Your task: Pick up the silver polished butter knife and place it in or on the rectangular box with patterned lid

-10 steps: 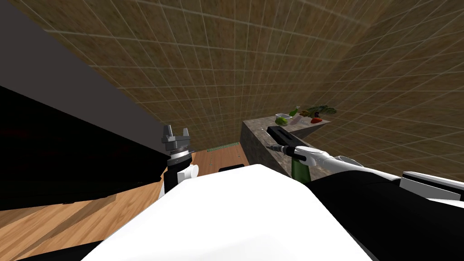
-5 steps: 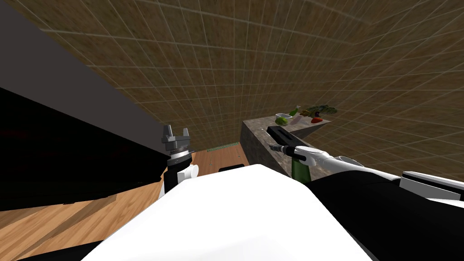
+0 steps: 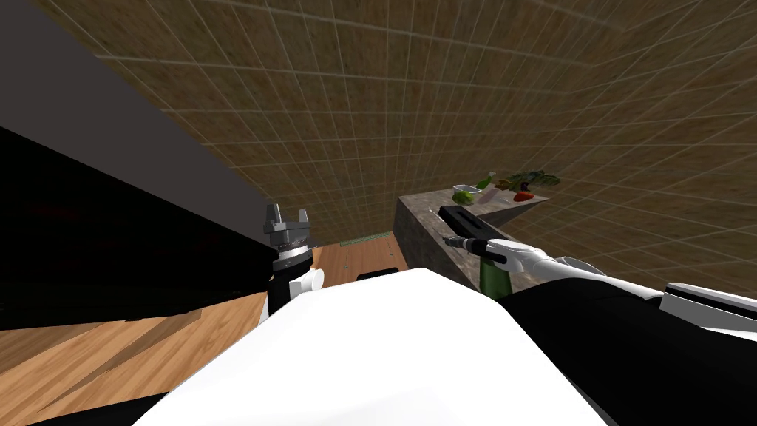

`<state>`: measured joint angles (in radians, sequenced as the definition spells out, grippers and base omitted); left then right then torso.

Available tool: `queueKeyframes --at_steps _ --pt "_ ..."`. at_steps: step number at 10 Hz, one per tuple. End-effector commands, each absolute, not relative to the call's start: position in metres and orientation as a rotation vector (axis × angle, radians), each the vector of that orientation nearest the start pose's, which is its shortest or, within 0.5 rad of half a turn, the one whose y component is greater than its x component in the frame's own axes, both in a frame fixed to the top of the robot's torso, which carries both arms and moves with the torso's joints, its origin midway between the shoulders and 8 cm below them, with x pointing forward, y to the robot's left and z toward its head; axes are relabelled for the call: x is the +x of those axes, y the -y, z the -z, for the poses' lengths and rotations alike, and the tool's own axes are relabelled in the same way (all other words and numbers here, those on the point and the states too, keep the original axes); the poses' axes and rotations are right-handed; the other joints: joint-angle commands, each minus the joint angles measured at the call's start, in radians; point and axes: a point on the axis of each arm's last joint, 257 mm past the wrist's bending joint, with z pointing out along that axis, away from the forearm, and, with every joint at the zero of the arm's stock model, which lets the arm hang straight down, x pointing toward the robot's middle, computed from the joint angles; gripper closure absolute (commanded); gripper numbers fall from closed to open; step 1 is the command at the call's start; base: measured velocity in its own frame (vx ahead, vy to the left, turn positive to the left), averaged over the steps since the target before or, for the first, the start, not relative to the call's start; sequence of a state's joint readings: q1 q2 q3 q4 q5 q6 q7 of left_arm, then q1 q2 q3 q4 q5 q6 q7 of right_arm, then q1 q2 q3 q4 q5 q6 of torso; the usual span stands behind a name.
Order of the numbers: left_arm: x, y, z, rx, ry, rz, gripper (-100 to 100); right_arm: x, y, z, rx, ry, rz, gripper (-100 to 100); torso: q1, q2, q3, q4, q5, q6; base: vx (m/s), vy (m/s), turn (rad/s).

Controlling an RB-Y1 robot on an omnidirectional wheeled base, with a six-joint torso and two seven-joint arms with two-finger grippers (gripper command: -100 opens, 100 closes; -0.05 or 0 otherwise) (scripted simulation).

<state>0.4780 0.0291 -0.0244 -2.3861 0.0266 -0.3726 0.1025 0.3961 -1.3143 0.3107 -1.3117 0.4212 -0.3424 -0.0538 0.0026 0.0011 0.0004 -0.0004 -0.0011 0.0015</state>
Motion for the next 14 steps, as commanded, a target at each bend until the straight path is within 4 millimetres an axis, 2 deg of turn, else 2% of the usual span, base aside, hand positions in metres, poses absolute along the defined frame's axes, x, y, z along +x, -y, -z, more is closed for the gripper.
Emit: queueKeyframes --at_steps 1,5,6,7,8,14 --pt "0.345 -0.267 -0.054 -0.697 -0.596 1.449 0 0.308 0.58 0.347 -0.068 -2.357 -0.042 100 0.0 0.0 0.0 0.0 0.0 0.0 -0.028 0.06 0.036" --pt "0.345 -0.267 -0.054 -0.697 -0.596 1.449 0 0.297 0.603 0.34 -0.045 -2.355 -0.035 100 -0.002 0.0 0.0 0.0 0.0 0.0 -0.025 0.04 0.045" --pt "0.345 -0.267 -0.054 -0.697 -0.596 1.449 0 0.299 0.598 0.342 -0.048 -2.356 -0.035 100 -0.002 -0.001 0.0 0.0 0.0 0.0 -0.009 0.019 0.002" --pt "0.345 -0.267 -0.054 -0.697 -0.596 1.449 0 0.299 0.598 0.341 -0.048 -2.356 -0.037 0 -0.003 -0.001 -0.001 0.0 0.0 0.0 0.0 0.0 0.0" --pt "0.345 -0.267 -0.054 -0.697 -0.596 1.449 0 0.317 0.6 0.319 -0.101 -2.329 -0.027 100 -0.004 -0.002 -0.001 0.0 -0.001 0.0 0.005 0.004 -0.054" --pt "0.345 -0.267 -0.054 -0.697 -0.596 1.449 0 0.358 0.604 0.257 -0.219 -2.265 -0.002 100 -0.007 -0.003 -0.001 0.001 0.0 -0.002 0.023 -0.031 -0.047"
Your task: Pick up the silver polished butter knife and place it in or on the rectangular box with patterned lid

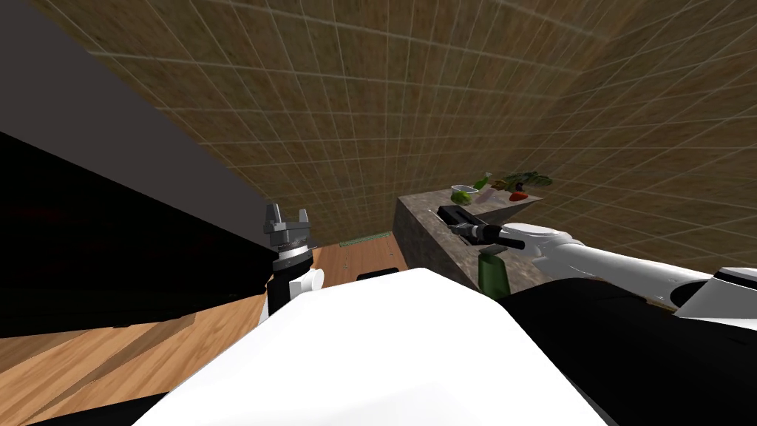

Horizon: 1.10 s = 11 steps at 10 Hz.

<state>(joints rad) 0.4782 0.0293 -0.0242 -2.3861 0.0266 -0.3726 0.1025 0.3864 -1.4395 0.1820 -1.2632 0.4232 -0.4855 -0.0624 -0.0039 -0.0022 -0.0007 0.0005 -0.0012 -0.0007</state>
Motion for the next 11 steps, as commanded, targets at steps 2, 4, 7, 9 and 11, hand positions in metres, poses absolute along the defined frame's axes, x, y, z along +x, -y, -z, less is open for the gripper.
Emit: queueKeyframes --at_steps 2,4,7,9,11 --pt "0.345 -0.267 -0.054 -0.697 -0.597 1.449 0 0.372 0.604 0.232 -0.258 -2.246 0.004 100 -0.001 0.0 0.0 0.0 0.0 0.0 0.035 -0.065 -0.046" --pt "0.345 -0.267 -0.054 -0.697 -0.597 1.449 0 0.379 0.604 0.217 -0.278 -2.238 0.007 100 -0.003 0.0 0.0 0.0 -0.001 0.0 0.033 -0.079 -0.031" --pt "0.345 -0.267 -0.054 -0.697 -0.597 1.449 0 0.388 0.603 0.193 -0.304 -2.236 0.006 100 -0.002 0.001 0.0 0.0 0.0 0.0 0.027 -0.08 -0.042" --pt "0.345 -0.267 -0.054 -0.697 -0.597 1.449 0 0.39 0.602 0.181 -0.307 -2.249 0.0 100 -0.005 0.0 -0.001 -0.001 -0.001 0.0 0.053 -0.119 -0.028" --pt "0.345 -0.267 -0.054 -0.697 -0.597 1.449 0 0.387 0.603 0.175 -0.289 -2.279 -0.015 100 -0.007 -0.002 -0.002 -0.001 -0.001 0.001 0.063 -0.152 -0.022"
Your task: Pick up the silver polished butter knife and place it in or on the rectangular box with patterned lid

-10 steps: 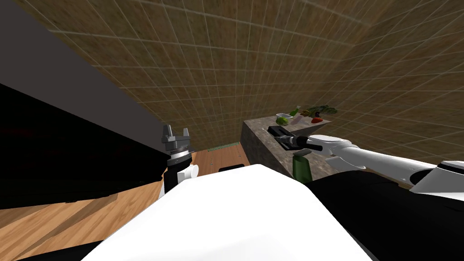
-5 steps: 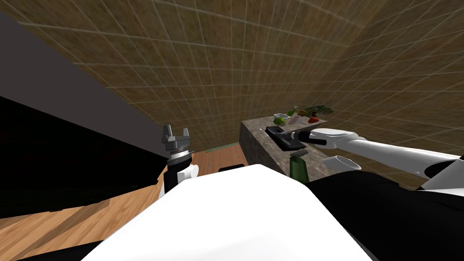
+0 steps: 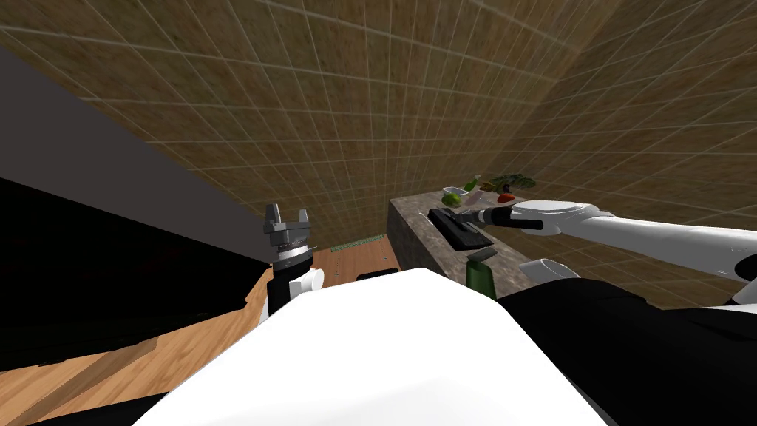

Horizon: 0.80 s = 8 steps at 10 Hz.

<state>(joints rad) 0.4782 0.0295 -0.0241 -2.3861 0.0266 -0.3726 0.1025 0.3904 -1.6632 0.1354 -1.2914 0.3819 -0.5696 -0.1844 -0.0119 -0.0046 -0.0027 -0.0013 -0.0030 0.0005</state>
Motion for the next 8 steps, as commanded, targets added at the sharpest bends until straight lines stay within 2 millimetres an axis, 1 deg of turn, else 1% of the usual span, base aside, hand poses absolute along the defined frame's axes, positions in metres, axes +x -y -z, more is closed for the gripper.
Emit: queueKeyframes --at_steps 1,3,5,6,7,8 --pt "0.345 -0.267 -0.054 -0.697 -0.597 1.449 0 0.384 0.604 0.175 -0.271 -2.298 -0.023 100 0.0 0.0 0.0 0.0 0.0 0.0 0.046 -0.167 -0.013" --pt "0.345 -0.267 -0.054 -0.697 -0.597 1.449 0 0.374 0.609 0.18 -0.22 -2.335 -0.038 100 -0.002 0.001 0.0 0.0 -0.001 0.001 0.041 -0.153 0.0" --pt "0.345 -0.267 -0.054 -0.697 -0.597 1.449 0 0.36 0.618 0.192 -0.14 -2.372 -0.052 100 0.001 0.001 0.0 -0.001 -0.001 0.002 0.033 -0.122 0.009" --pt "0.345 -0.267 -0.054 -0.697 -0.597 1.449 0 0.365 0.614 0.189 -0.17 -2.36 -0.047 100 0.001 0.002 0.001 -0.001 -0.001 0.002 0.008 -0.054 0.005" --pt "0.345 -0.267 -0.054 -0.697 -0.597 1.449 0 0.364 0.615 0.19 -0.163 -2.364 -0.047 -100 0.005 0.003 0.001 0.0 0.0 0.001 0.002 -0.012 0.0" --pt "0.345 -0.267 -0.054 -0.697 -0.596 1.449 0 0.364 0.615 0.19 -0.164 -2.364 -0.047 -100 0.009 0.003 0.002 0.0 0.001 0.001 0.001 -0.005 0.001"
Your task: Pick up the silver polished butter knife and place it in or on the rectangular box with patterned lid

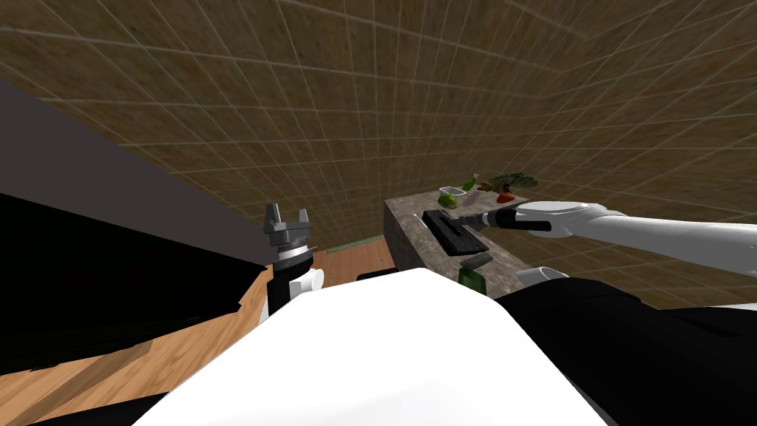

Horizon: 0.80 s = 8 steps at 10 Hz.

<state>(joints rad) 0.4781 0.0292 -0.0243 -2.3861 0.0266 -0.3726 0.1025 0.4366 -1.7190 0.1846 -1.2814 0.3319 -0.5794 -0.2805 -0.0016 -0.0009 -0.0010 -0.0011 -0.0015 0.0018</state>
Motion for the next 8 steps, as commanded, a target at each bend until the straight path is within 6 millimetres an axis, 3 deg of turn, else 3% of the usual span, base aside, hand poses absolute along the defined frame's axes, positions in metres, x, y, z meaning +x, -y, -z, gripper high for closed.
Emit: queueKeyframes --at_steps 1,3,4,5,8 --pt "0.345 -0.267 -0.054 -0.697 -0.596 1.449 0 0.364 0.615 0.19 -0.163 -2.364 -0.047 -100 0.0 0.0 0.0 0.0 0.0 0.0 0.0 0.0 0.0" --pt "0.345 -0.267 -0.054 -0.697 -0.596 1.449 0 0.364 0.615 0.19 -0.163 -2.364 -0.047 -100 0.001 0.0 0.0 0.0 0.0 0.0 0.0 0.0 0.0" --pt "0.345 -0.267 -0.054 -0.697 -0.596 1.449 0 0.364 0.615 0.19 -0.163 -2.364 -0.047 0 0.001 0.0 0.0 0.0 0.0 0.0 0.0 0.0 0.0" --pt "0.345 -0.267 -0.054 -0.697 -0.596 1.449 0 0.371 0.611 0.178 -0.175 -2.361 -0.051 -100 0.001 0.0 0.0 0.0 0.0 0.0 -0.002 -0.003 -0.069" --pt "0.345 -0.267 -0.054 -0.697 -0.596 1.449 0 0.381 0.605 0.161 -0.193 -2.359 -0.057 -100 0.001 0.001 0.0 0.0 0.0 0.0 -0.002 -0.001 -0.045"
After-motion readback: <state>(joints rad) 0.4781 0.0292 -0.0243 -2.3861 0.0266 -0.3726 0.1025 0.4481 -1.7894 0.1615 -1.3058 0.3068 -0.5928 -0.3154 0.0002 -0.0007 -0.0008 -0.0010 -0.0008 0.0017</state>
